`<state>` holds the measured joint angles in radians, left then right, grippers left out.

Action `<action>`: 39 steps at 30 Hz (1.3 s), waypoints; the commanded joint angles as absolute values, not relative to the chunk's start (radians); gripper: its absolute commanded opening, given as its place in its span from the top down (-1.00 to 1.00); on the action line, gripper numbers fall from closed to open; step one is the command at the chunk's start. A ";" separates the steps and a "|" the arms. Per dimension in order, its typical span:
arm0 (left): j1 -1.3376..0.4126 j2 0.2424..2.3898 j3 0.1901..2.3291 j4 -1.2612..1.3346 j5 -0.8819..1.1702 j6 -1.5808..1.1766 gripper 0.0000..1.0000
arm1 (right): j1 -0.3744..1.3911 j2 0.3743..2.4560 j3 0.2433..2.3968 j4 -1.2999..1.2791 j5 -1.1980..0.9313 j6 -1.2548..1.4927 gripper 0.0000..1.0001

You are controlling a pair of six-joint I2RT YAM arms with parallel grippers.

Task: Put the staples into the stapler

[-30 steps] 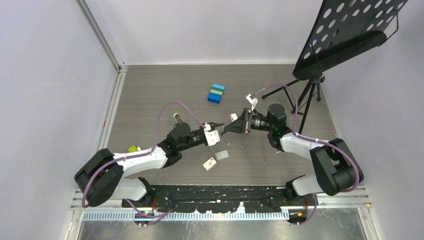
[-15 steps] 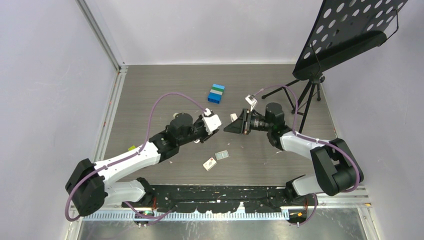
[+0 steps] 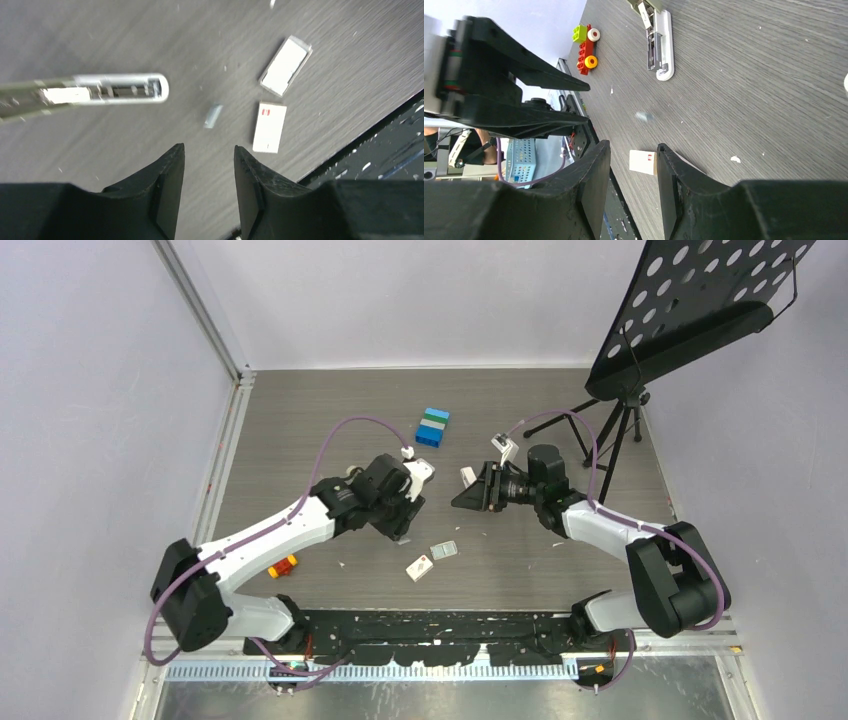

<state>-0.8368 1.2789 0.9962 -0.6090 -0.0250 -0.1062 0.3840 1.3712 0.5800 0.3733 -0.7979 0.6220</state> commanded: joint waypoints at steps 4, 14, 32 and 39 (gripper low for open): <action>-0.839 1.436 1.062 -0.907 -0.005 -0.304 0.13 | 0.387 1.350 0.629 0.329 -0.772 0.570 0.11; -0.839 1.481 1.044 -0.852 0.024 -0.373 0.06 | 0.390 1.341 0.641 0.274 -0.762 0.535 0.11; -0.869 1.369 0.846 -0.510 0.131 -0.620 -0.06 | 0.459 1.326 0.683 0.122 -0.637 0.432 0.11; -0.890 1.430 0.855 -0.491 0.140 -0.633 -0.06 | 0.459 1.325 0.683 0.117 -0.629 0.426 0.11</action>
